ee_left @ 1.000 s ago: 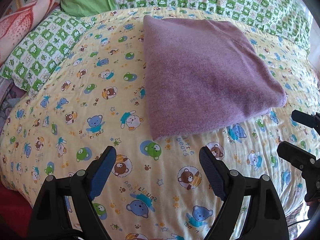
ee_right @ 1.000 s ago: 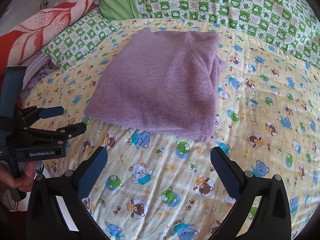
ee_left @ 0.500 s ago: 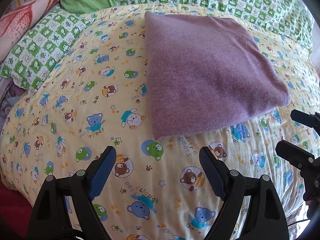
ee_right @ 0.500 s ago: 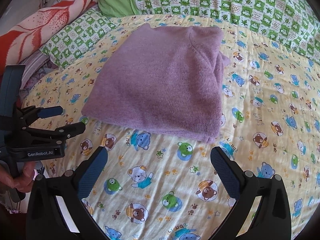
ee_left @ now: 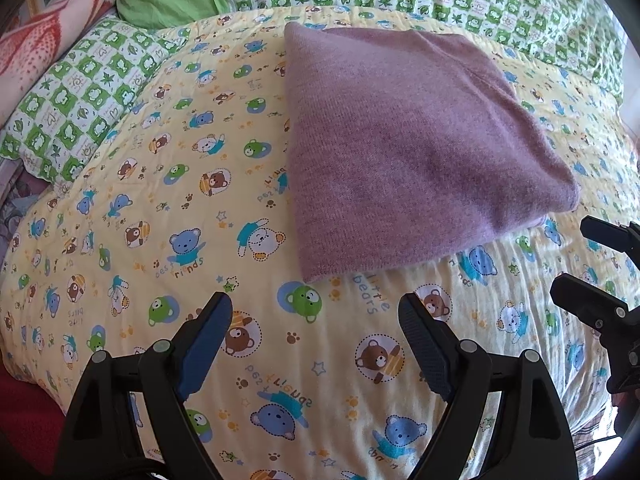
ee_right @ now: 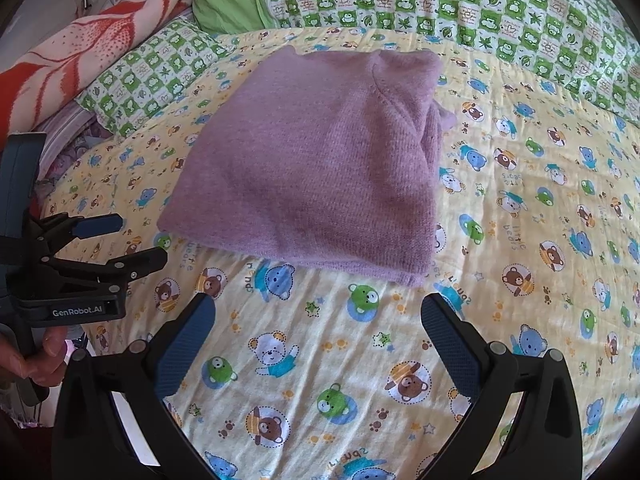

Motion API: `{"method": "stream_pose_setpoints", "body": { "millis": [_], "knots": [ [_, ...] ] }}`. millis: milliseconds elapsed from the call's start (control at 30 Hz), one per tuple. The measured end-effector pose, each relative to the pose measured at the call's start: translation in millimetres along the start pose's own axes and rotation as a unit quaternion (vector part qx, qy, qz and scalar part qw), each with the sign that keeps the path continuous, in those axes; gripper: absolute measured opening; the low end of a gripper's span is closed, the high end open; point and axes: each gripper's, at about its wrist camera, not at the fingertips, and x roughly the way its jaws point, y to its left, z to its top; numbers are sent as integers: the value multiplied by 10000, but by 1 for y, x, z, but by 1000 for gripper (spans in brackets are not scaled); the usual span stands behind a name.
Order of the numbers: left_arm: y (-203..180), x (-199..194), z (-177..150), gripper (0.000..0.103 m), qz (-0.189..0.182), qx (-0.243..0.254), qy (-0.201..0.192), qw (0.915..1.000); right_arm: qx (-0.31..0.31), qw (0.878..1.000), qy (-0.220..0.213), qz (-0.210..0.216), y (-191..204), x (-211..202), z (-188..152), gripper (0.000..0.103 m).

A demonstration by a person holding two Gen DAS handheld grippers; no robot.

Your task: Fold small clothes

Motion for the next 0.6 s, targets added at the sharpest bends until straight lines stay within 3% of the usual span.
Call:
{"method": "stream_pose_setpoints", "body": {
  "millis": [600],
  "knots": [
    [-7,-9,-1,86,-41,46,-108,9999,102,9999,-36,-1,-8,-1,1,102]
  ]
}}
